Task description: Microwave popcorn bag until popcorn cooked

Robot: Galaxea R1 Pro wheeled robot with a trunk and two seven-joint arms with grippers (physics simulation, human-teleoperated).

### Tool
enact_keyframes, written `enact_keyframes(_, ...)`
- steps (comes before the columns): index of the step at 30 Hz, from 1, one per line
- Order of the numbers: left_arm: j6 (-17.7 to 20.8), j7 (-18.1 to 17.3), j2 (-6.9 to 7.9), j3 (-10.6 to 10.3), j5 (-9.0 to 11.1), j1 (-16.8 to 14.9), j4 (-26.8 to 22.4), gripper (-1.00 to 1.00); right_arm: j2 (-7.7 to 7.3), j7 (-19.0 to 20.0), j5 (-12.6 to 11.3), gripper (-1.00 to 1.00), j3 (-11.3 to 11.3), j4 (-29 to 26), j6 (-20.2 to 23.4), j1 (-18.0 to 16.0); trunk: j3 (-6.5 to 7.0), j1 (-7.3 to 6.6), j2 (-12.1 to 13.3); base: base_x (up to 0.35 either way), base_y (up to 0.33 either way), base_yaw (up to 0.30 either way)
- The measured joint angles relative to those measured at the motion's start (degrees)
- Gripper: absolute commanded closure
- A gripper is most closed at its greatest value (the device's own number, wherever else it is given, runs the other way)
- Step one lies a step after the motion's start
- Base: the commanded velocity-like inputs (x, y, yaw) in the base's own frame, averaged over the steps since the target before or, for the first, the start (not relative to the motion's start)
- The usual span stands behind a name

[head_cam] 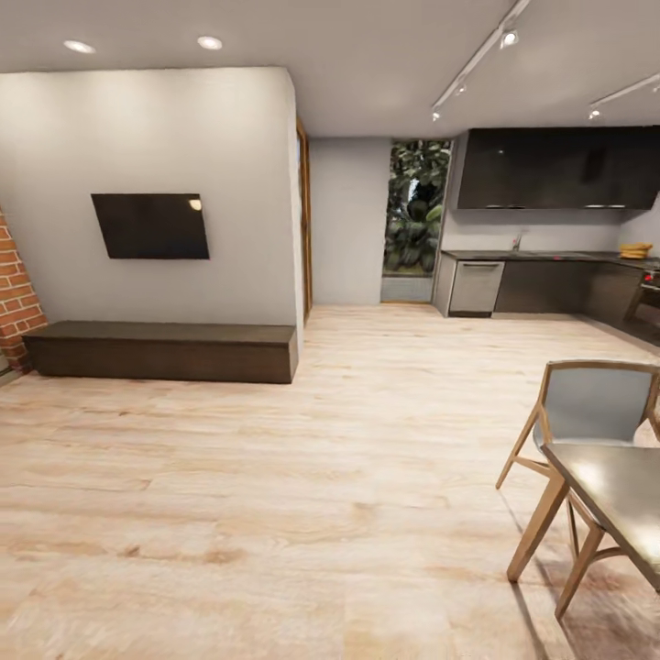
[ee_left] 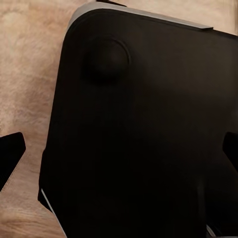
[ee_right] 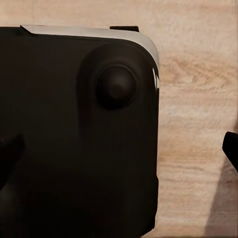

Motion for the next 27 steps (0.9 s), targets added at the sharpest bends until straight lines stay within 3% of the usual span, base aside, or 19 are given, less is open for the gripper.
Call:
enact_keyframes(5, 0.05, 0.0, 0.02, -0.24, -0.28, 0.01, 0.04, -1.0, 0.0, 0.0, 0.41, -1.0, 0.08, 0.01, 0.14, -0.01, 0.0, -0.03, -0.01, 0.169, 0.0, -0.045)
enact_keyframes(27, 0.63, 0.0, 0.03, -0.33, -0.19, 0.05, 0.06, -1.0, 0.0, -0.15, 0.7, -1.0, 0.32, 0.01, 0.12, -0.04, 0.0, -0.04, -0.01, 0.319, 0.0, -0.001)
